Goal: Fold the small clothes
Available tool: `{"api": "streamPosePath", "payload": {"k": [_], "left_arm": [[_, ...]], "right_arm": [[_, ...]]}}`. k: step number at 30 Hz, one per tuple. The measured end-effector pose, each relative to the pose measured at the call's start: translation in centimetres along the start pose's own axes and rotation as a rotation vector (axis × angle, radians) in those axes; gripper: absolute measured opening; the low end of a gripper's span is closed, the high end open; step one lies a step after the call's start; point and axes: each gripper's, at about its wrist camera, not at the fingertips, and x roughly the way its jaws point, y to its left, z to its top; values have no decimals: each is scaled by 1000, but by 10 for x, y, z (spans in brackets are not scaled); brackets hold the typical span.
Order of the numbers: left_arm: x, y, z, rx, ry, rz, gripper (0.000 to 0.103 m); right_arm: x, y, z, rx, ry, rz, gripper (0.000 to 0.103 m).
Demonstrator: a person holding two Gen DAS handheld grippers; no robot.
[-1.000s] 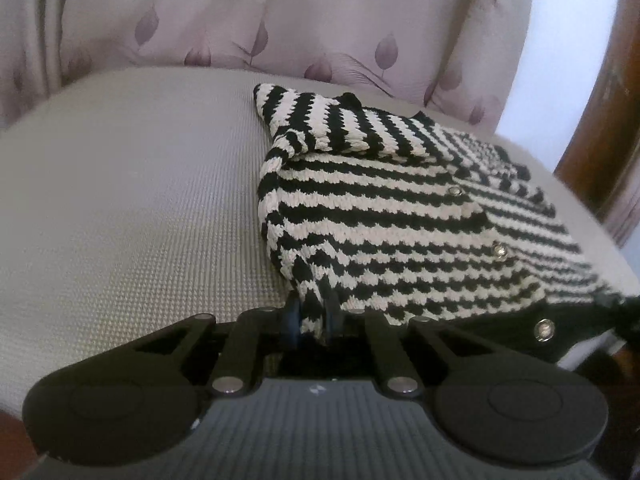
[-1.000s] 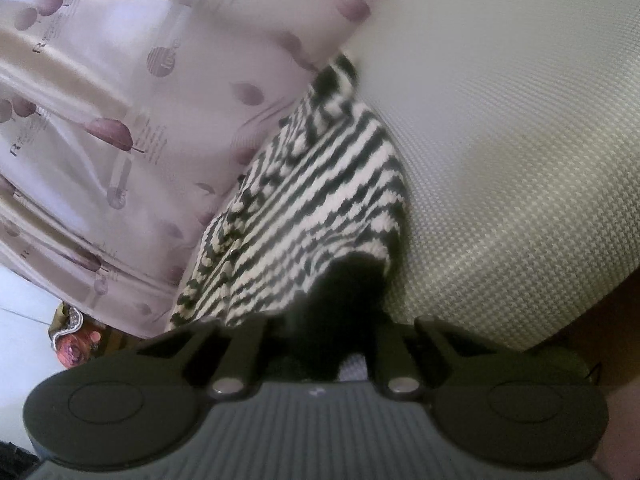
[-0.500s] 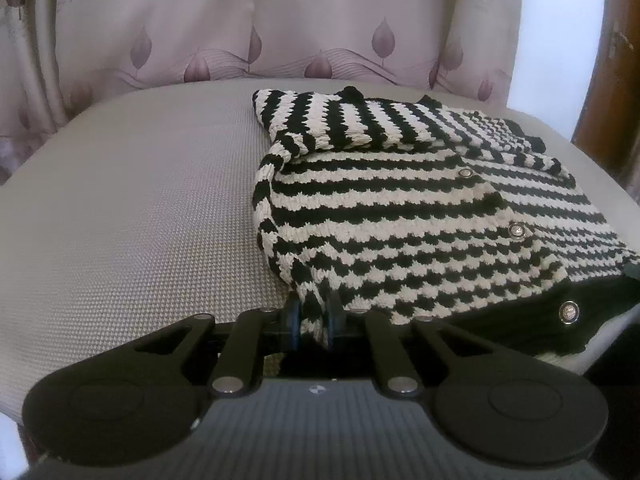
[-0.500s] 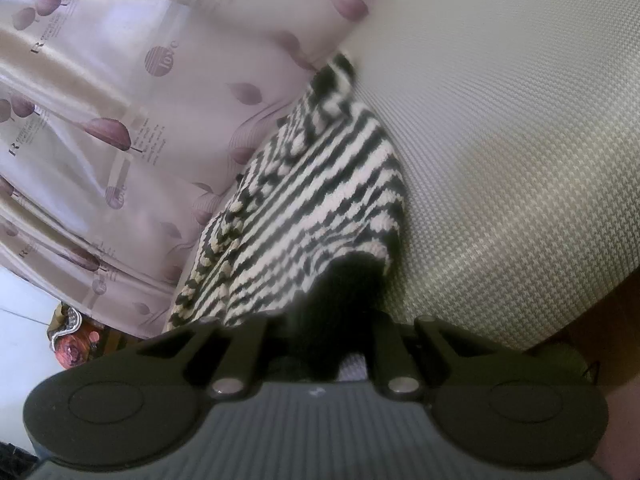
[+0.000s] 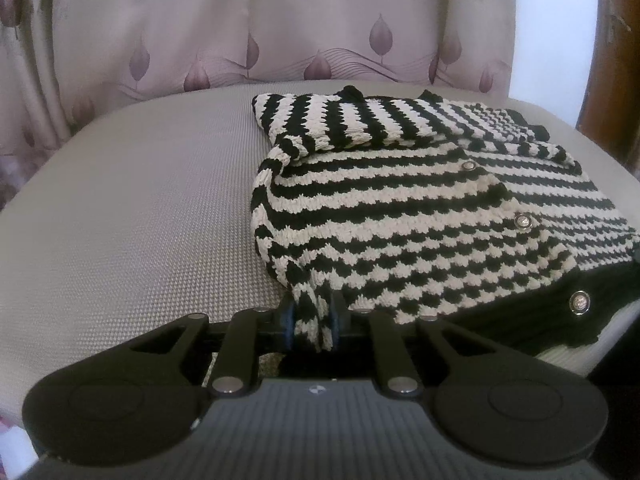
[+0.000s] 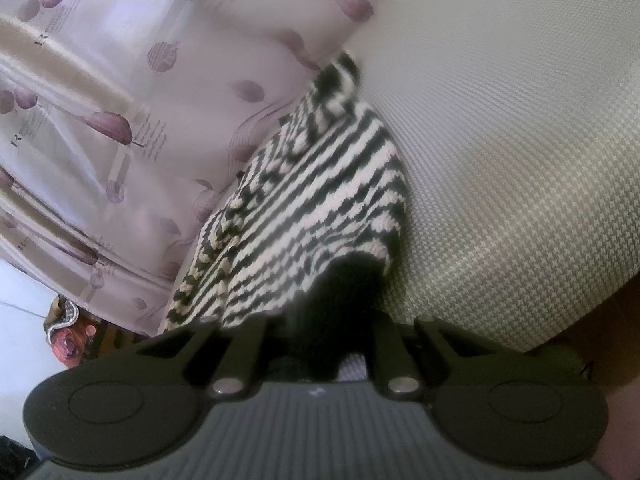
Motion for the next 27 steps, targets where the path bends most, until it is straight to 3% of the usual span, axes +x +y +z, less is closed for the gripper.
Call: {"api": "streamPosePath", "payload": {"k": [8,27], "left_arm": [[-1,-6,0,54,-4,36,26],[0,-9,-1,130,-8,66,28]], "right_arm": [[1,-1,1,-3,4,0,10],[0,-2,1,-8,4,1,10]]}}
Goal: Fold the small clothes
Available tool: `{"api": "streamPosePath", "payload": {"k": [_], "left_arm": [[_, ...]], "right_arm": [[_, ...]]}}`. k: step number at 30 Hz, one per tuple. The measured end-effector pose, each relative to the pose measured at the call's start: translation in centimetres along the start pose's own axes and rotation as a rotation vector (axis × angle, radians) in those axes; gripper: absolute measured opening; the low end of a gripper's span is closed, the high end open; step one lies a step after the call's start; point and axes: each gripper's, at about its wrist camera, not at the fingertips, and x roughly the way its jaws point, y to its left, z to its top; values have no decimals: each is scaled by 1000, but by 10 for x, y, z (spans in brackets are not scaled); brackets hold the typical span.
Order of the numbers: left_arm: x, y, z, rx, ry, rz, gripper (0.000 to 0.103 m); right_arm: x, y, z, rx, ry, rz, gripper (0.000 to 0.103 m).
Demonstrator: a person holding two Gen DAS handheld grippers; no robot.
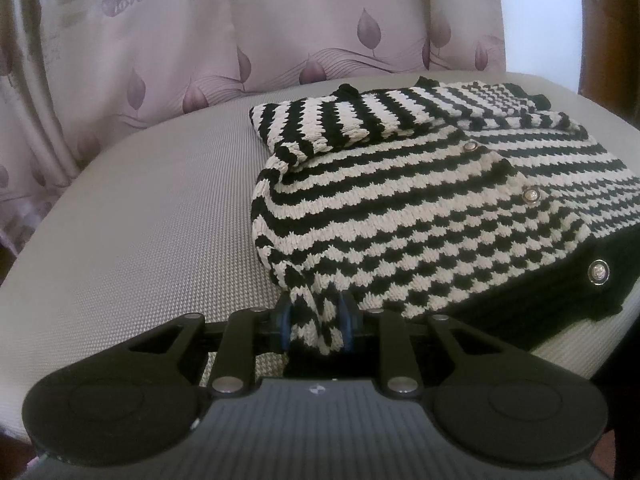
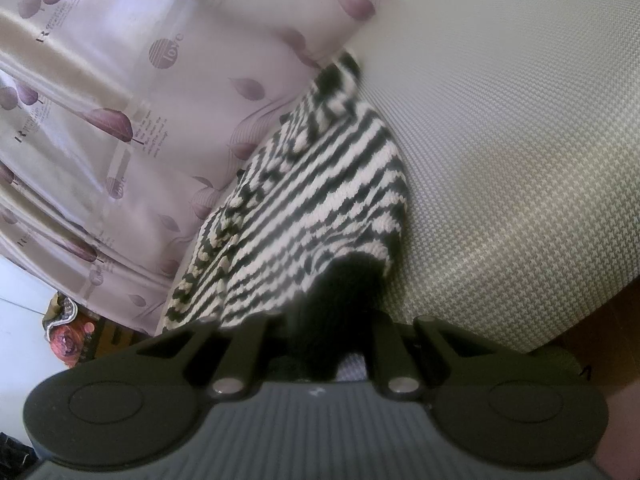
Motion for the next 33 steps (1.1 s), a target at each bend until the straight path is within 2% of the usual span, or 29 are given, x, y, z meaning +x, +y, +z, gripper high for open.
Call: {"api": "streamPosePath", "payload": {"k": [15,33], "left_arm": [[0,0,-1,12,-3,7,29],[1,1,-1,19,-6,19,36]], "right_arm": [[-1,-1,-1,5,-2,7,10],[1,1,1,-13,10,-6,10]]}}
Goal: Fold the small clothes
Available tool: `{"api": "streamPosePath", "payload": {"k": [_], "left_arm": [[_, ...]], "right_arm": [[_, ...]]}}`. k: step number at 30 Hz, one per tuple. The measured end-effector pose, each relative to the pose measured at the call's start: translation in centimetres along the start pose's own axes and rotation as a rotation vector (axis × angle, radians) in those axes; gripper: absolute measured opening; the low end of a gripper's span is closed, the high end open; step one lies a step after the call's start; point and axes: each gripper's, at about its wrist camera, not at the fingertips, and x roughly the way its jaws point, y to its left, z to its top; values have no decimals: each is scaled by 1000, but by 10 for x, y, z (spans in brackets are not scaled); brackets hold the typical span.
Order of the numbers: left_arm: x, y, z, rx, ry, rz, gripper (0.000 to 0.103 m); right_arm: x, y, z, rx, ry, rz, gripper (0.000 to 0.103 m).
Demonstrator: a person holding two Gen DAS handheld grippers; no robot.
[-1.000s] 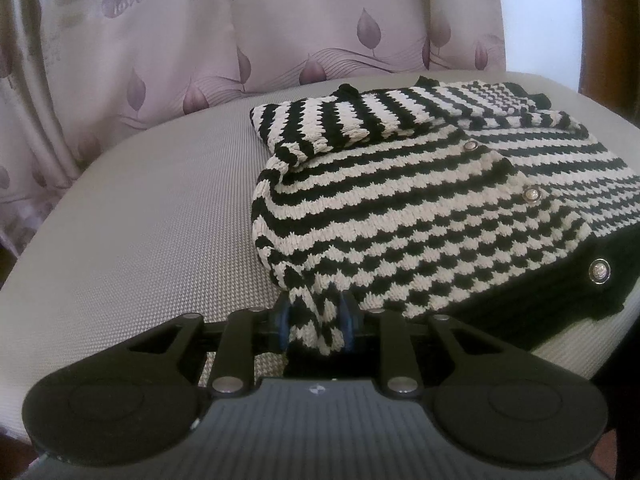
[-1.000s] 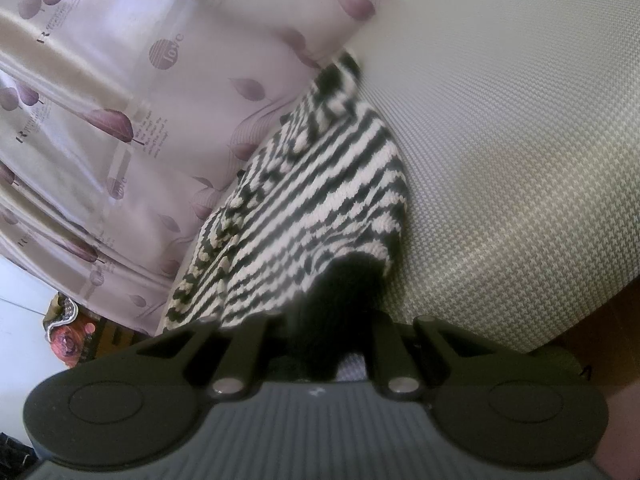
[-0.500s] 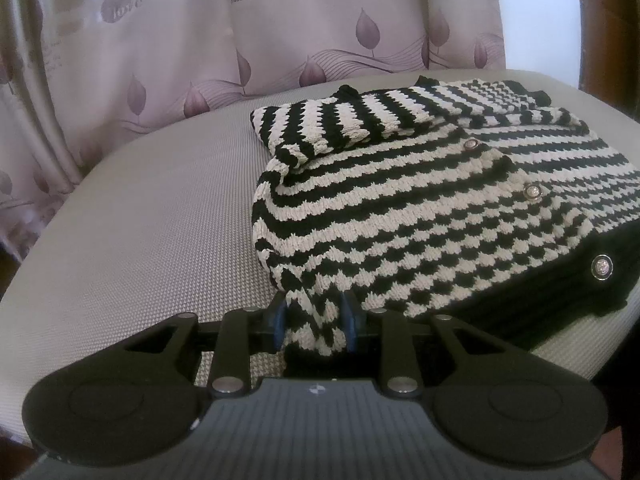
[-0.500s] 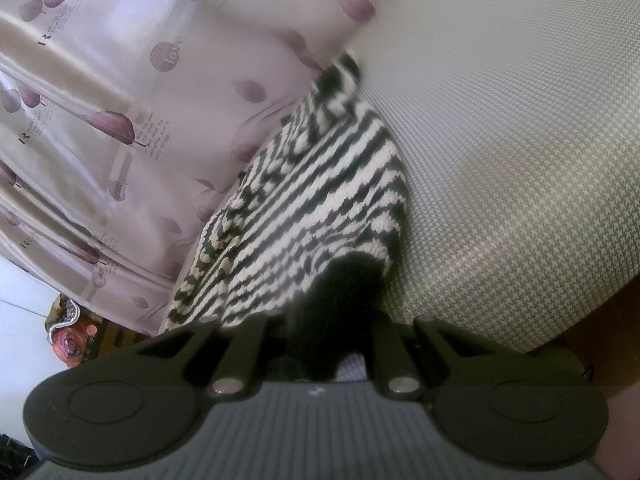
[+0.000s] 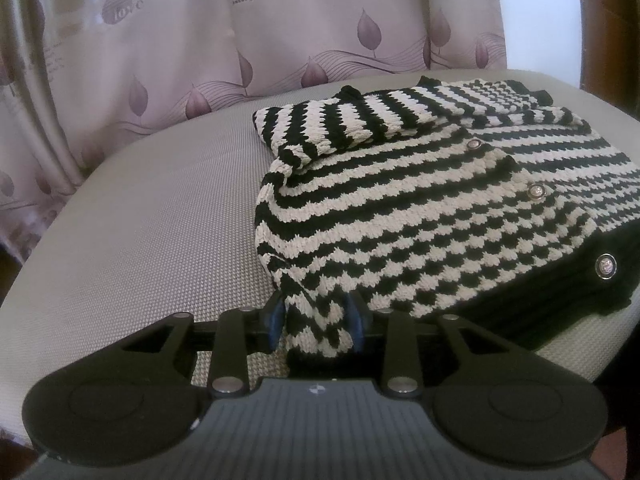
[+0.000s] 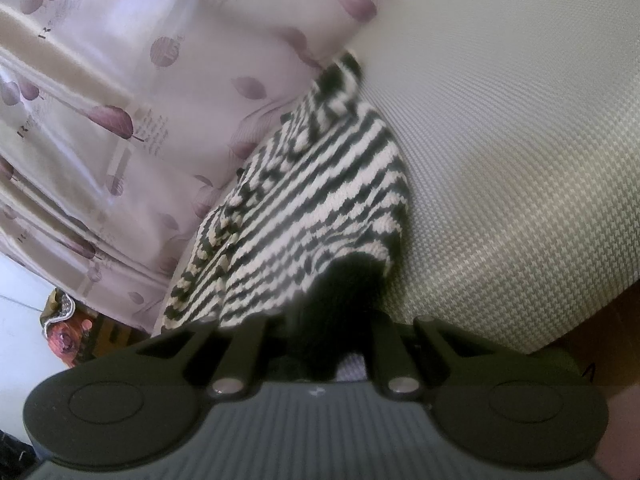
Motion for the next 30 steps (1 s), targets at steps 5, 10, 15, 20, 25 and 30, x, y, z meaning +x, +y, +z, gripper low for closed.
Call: {"api": "streamPosePath", "payload": {"k": [5,10,15,20,25,30], "left_arm": [[0,2,1,14,2,9,43],[-2,11,2,1,25,-1,68],[-2,37,-2,-109,82,-120,71],[0,45,-1,-163,105,-230,48],[3,49,0,-190,110,-295,44],[6,54,2,-198,112,-348,48]], "right_arm": [[2,1,1,-7,9,-8,10],[3,3,3,-20,21,-18,10],[3,5,5,-35,31,-24,10],[3,5,6,-50,43,-25,10],[3,4,10,-41,72,-15,11],[5,2,16,-22,107,-5,11]]}}
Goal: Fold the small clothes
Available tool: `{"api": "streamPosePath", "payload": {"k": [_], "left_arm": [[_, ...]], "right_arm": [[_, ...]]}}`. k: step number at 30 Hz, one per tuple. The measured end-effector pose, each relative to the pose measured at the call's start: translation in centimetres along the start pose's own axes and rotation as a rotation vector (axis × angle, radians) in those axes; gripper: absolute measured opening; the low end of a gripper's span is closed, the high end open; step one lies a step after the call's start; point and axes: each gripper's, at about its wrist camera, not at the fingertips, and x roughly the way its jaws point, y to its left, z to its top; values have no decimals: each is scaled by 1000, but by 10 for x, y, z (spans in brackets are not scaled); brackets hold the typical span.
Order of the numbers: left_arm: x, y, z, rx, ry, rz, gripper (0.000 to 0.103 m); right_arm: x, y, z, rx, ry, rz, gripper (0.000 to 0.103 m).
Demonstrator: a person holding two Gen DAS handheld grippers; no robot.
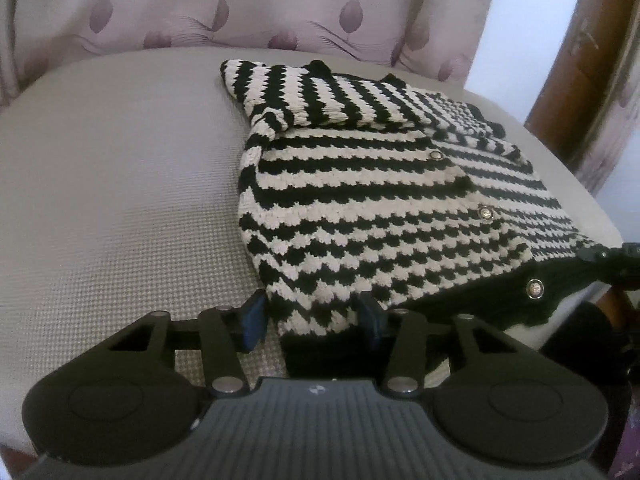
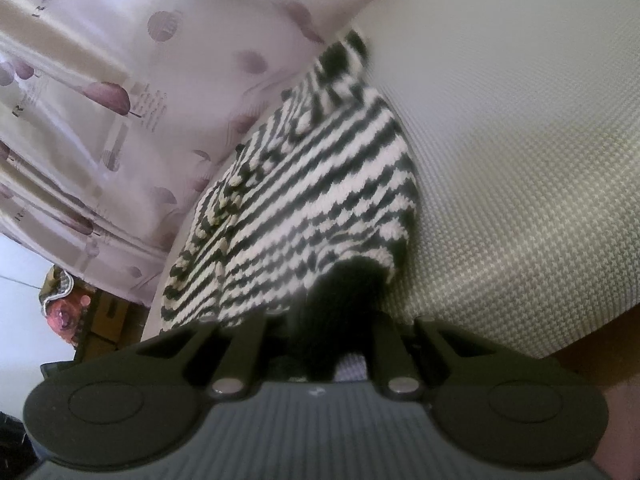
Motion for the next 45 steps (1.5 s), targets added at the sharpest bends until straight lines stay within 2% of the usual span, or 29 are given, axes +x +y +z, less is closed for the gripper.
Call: {"api": "streamPosePath", "payload": {"k": [1,4,5,8,11,17,20,28,34,41,45], "left_arm": [[1,-1,0,4,0,-6,47],[2,-2,1,8,0,-10,13],[2,-1,1,-8,-2,-18,11],[2,-2,1,-46,-15,-15,9],[-4,4,2,-121,-60,-57,9],[-23,11,15,-242,-212,-150,9],[-29,10,28,-266,-267,-158,9],[-29,9,68,-285,-357,-125,9],[-14,15,109,-288,-415,-86,9],[23,24,160,-316,-465,-17,9],[57,34,183,-340,-441,32,9]], "right_arm": [[0,1,1,-6,4,-2,11],[1,5,1,-40,6,-13,11],[1,7,0,-58,3,-21,11],[-1,11,0,-70,-5,-33,10],[-5,14,4,-49,-15,11,10],[-12,29,23,-41,-47,94,10],[-11,39,35,-55,-61,116,10],[-1,61,86,-111,-106,138,11],[27,70,134,-147,-136,129,11],[75,65,187,-126,-170,112,11],[109,57,214,-105,-166,84,10]]}}
